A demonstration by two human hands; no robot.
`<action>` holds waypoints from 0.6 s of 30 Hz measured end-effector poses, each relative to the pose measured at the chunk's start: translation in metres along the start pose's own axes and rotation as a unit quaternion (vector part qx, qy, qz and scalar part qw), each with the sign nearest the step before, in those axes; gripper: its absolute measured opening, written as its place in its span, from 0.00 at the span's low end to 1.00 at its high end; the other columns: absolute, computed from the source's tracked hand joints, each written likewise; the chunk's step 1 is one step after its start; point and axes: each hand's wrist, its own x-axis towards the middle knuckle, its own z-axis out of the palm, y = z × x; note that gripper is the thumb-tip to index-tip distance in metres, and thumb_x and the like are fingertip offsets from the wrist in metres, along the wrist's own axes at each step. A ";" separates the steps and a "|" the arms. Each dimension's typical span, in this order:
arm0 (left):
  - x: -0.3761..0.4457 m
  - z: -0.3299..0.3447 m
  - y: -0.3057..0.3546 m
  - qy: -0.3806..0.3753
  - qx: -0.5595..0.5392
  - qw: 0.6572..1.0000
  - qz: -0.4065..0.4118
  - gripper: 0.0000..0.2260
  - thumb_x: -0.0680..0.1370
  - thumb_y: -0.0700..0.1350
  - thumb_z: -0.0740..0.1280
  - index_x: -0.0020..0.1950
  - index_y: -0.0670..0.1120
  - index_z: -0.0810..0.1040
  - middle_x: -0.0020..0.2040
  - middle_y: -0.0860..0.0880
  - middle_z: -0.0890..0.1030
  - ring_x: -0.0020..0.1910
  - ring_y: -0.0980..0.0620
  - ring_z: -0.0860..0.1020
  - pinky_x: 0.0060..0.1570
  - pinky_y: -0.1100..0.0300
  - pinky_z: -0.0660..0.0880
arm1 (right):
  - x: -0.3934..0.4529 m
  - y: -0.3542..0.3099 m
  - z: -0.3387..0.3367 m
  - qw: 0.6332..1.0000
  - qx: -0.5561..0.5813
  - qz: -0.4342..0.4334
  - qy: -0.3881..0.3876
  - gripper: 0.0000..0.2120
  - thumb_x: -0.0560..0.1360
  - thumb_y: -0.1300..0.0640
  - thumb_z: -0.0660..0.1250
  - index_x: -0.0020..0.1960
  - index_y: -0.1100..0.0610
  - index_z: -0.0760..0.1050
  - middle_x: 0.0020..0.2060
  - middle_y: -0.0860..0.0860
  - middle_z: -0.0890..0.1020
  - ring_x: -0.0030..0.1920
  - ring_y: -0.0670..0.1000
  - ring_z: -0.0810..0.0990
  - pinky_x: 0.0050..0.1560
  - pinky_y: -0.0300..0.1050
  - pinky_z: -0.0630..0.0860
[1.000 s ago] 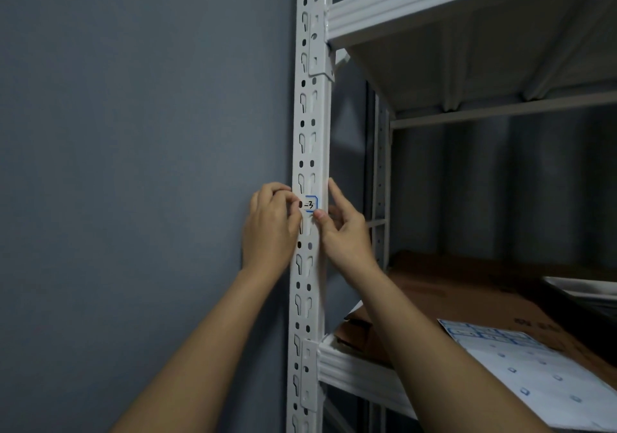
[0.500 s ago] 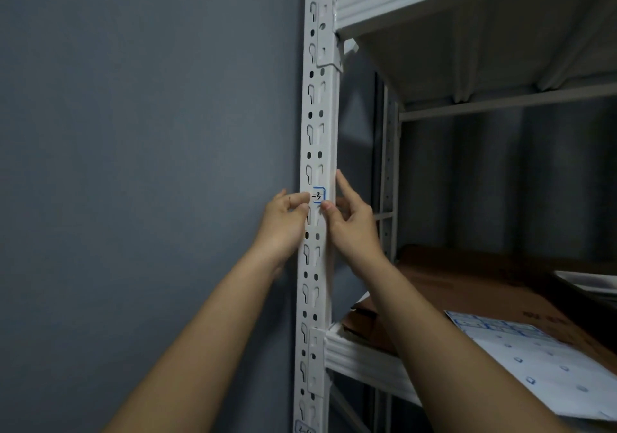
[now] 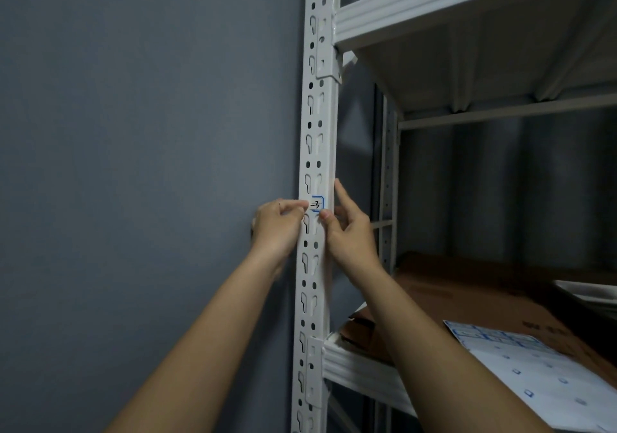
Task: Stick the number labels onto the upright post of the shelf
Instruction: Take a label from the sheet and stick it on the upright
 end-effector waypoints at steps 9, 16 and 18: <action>-0.006 -0.003 0.010 0.037 0.068 0.995 0.064 0.06 0.68 0.49 0.66 0.37 0.59 0.80 0.58 0.53 0.75 0.61 0.52 0.73 0.64 0.50 0.69 | 0.001 0.003 0.000 1.000 -0.012 -0.005 0.009 0.28 0.79 0.61 0.64 0.75 0.46 0.62 0.60 0.48 0.81 0.58 0.45 0.81 0.64 0.53 0.75; -0.006 0.001 0.000 0.073 0.189 0.974 0.100 0.04 0.75 0.45 0.68 0.45 0.55 0.76 0.53 0.54 0.66 0.63 0.50 0.64 0.52 0.71 0.54 | -0.001 0.002 0.000 1.000 -0.013 -0.007 0.004 0.28 0.79 0.61 0.63 0.75 0.46 0.61 0.60 0.48 0.81 0.58 0.43 0.80 0.65 0.51 0.74; -0.004 0.003 -0.003 0.064 0.206 0.970 0.111 0.03 0.75 0.47 0.69 0.44 0.55 0.77 0.53 0.54 0.66 0.63 0.51 0.64 0.55 0.69 0.56 | 0.000 0.003 0.000 1.000 -0.014 -0.004 0.004 0.28 0.79 0.60 0.63 0.75 0.45 0.61 0.60 0.49 0.81 0.58 0.44 0.80 0.65 0.52 0.74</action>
